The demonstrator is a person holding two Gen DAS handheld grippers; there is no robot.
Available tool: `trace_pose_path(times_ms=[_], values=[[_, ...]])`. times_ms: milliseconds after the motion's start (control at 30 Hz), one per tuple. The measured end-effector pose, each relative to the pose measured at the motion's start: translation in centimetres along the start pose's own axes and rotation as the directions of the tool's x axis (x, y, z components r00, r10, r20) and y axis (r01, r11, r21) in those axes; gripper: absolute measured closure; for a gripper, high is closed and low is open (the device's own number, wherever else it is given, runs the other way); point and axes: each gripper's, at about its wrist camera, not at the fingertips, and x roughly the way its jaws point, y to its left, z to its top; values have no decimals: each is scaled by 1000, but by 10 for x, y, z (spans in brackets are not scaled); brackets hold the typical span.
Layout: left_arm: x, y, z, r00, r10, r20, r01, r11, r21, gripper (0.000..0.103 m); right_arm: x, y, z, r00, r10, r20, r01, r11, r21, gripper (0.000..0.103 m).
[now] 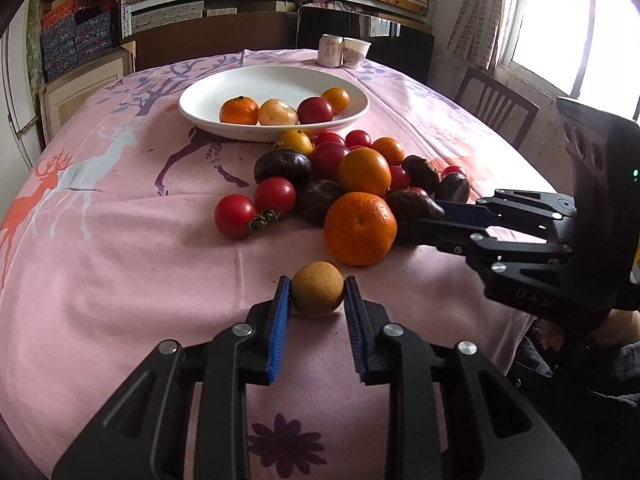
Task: Organize fruits
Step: 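Grasp a small yellow fruit with the left tool, then grasp a dark plum with the right tool and drop it onto the plate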
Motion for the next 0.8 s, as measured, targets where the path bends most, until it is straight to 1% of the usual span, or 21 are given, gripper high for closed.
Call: trace_pose_path(times_ms=[100, 233, 267, 367, 400, 433, 500, 533, 567, 600, 667, 700, 733, 767, 800], values=[[-6, 4, 4, 1000, -1, 20, 1, 1000, -9, 77, -15, -10, 6, 996, 71, 48, -75, 995, 67, 81], [-9, 14, 21, 999, 14, 52, -13, 1000, -27, 77, -18, -38, 19, 989, 132, 67, -142, 972, 188, 83], [-9, 18, 25, 998, 13, 57, -10, 999, -38, 77, -18, -44, 21, 986, 152, 72, -165, 962, 220, 85], [-7, 24, 36, 998, 3, 65, 1, 998, -61, 77, -19, -56, 27, 972, 215, 96, -234, 931, 281, 97], [-7, 25, 38, 998, -5, 68, 9, 998, -61, 77, -20, -59, 28, 965, 241, 105, -261, 918, 298, 97], [-7, 24, 39, 997, -8, 72, 12, 998, -57, 77, -20, -62, 28, 961, 254, 109, -276, 910, 310, 97], [-6, 23, 40, 997, -11, 73, 14, 999, -48, 77, -19, -64, 30, 966, 241, 98, -260, 913, 315, 96], [-5, 22, 39, 997, -17, 69, 21, 999, -47, 77, -18, -63, 30, 967, 244, 76, -256, 917, 305, 93], [-4, 21, 38, 998, -24, 64, 27, 999, -47, 77, -17, -58, 30, 967, 250, 50, -254, 924, 286, 92], [-3, 20, 36, 998, -26, 59, 28, 999, -44, 77, -19, -51, 30, 971, 236, 32, -236, 940, 248, 89], [-1, 19, 32, 998, -24, 51, 26, 999, -36, 77, -23, -29, 25, 984, 176, 2, -175, 976, 129, 59], [0, 19, 30, 999, -24, 49, 25, 999, -36, 77, -24, -17, 22, 990, 140, -9, -139, 988, 68, 53], [-1, 20, 29, 999, -23, 48, 25, 999, -40, 77, -23, -7, 18, 994, 104, -25, -103, 995, 11, 51], [-1, 20, 28, 999, -24, 48, 26, 999, -42, 77, -22, 3, 14, 997, 65, -36, -67, 997, -43, 47], [-1, 21, 28, 998, -24, 50, 26, 999, -44, 77, -21, 10, 10, 999, 31, -35, -34, 995, -88, 39]])
